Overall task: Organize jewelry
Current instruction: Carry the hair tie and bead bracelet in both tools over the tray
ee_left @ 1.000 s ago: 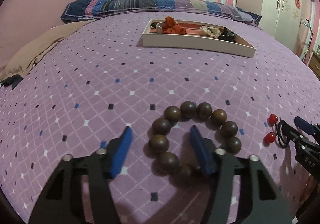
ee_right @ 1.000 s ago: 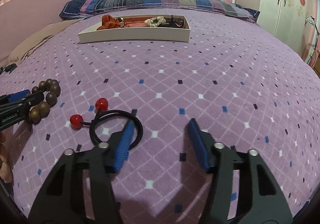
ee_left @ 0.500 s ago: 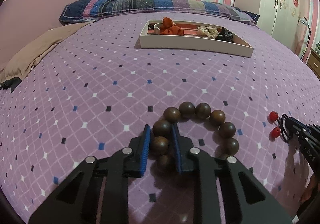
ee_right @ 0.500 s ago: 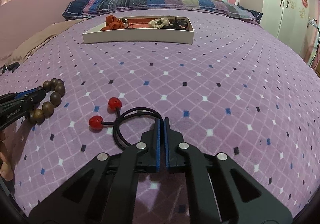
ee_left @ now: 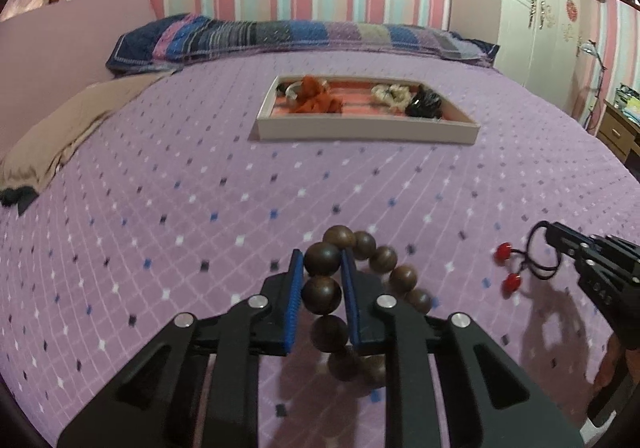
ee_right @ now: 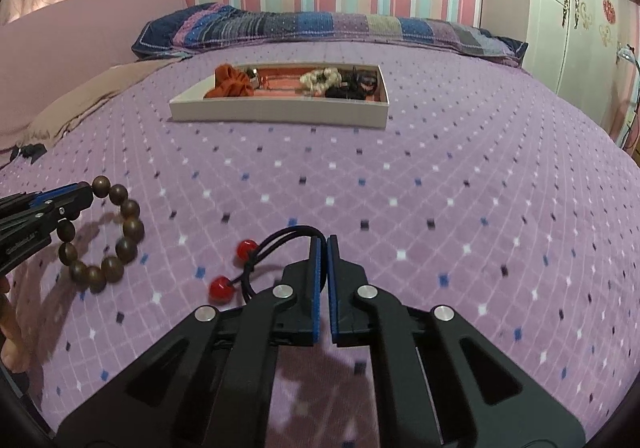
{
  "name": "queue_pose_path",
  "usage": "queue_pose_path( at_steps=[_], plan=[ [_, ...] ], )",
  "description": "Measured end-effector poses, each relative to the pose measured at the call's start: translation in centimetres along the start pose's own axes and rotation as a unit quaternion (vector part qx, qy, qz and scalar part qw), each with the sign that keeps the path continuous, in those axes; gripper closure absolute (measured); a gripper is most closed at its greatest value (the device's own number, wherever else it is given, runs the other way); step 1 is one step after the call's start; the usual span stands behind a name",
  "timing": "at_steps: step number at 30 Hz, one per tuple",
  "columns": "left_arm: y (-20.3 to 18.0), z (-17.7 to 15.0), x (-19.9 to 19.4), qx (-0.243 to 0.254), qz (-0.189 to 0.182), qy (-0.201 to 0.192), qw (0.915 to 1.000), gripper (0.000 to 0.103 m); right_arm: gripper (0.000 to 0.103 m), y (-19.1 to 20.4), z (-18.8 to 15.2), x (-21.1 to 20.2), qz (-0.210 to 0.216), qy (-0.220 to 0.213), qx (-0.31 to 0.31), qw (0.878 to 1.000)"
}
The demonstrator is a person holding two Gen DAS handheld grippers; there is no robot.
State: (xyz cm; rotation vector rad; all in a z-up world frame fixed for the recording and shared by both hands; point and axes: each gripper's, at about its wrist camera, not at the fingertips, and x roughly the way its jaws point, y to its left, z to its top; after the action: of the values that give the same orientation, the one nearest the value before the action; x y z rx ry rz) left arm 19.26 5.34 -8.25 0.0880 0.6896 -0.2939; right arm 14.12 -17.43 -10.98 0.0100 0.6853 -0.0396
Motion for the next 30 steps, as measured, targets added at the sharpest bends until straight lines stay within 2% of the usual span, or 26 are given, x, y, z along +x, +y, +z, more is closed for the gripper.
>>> queue_pose_path(
  at_steps=[8,14,22,30],
  plan=[
    [-1.9,4.2,-0.8,0.021,-0.012,-0.028,0.9993,0.083,0.099,-0.8,3.1,1.1,0.002,-0.016,0.003,1.0],
    [-2.9,7.7,0.3,0.033,-0.004,-0.039,0.9987,0.083,0.099,-1.8,6.7,2.5,0.001,-0.029,0.009,1.0],
    [-3.8,13.2,2.6,0.033,-0.004,-0.055,0.9979,0.083,0.099,-3.3,12.7,5.0,0.002,-0.046,0.018,0.999],
    [-4.7,18.8,7.1,0.034,-0.011,-0.057,0.9977,0.083,0.099,-3.8,18.3,9.0,-0.002,-0.048,0.01,0.999]
  ],
)
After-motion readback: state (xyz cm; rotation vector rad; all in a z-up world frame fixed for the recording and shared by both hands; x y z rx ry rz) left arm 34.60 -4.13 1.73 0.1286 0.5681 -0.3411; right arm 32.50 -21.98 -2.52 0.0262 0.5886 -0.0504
